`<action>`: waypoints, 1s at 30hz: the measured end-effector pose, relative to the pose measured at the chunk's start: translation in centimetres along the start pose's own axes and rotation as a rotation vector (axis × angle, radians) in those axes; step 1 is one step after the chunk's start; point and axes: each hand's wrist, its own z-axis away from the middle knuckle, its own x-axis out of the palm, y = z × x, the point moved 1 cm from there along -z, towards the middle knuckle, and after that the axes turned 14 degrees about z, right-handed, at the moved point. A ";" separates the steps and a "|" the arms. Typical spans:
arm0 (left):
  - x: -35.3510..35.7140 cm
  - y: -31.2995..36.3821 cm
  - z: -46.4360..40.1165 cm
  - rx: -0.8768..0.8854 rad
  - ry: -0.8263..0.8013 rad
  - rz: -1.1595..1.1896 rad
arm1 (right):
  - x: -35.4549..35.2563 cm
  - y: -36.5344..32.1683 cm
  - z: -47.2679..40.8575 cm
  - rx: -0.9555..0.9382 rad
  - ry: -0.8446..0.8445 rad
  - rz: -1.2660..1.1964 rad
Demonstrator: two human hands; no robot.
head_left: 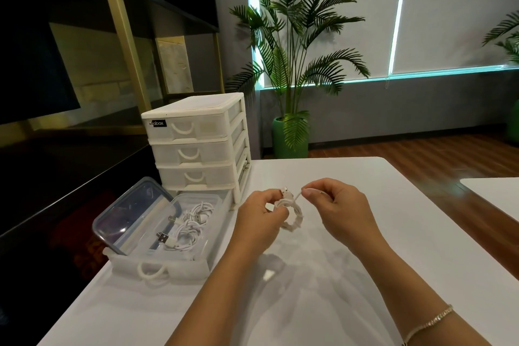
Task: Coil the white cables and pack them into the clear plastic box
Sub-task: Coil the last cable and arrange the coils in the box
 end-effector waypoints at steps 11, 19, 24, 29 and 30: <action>0.3 0.5 0.3 -0.083 -0.054 0.378 | 0.7 0.5 -0.1 0.087 -0.109 -0.124; 0.3 1.0 0.5 0.011 0.042 0.412 | 0.8 0.3 0.1 0.071 -0.179 -0.120; 0.0 0.8 0.2 0.045 0.167 0.331 | 1.0 0.0 0.2 -0.020 -0.094 0.055; 0.3 0.5 0.3 0.049 0.229 0.271 | 0.9 -0.6 0.6 -0.096 -0.091 0.008; 0.4 0.4 0.3 0.046 0.228 0.281 | 1.0 -0.6 0.7 -0.105 -0.129 -0.001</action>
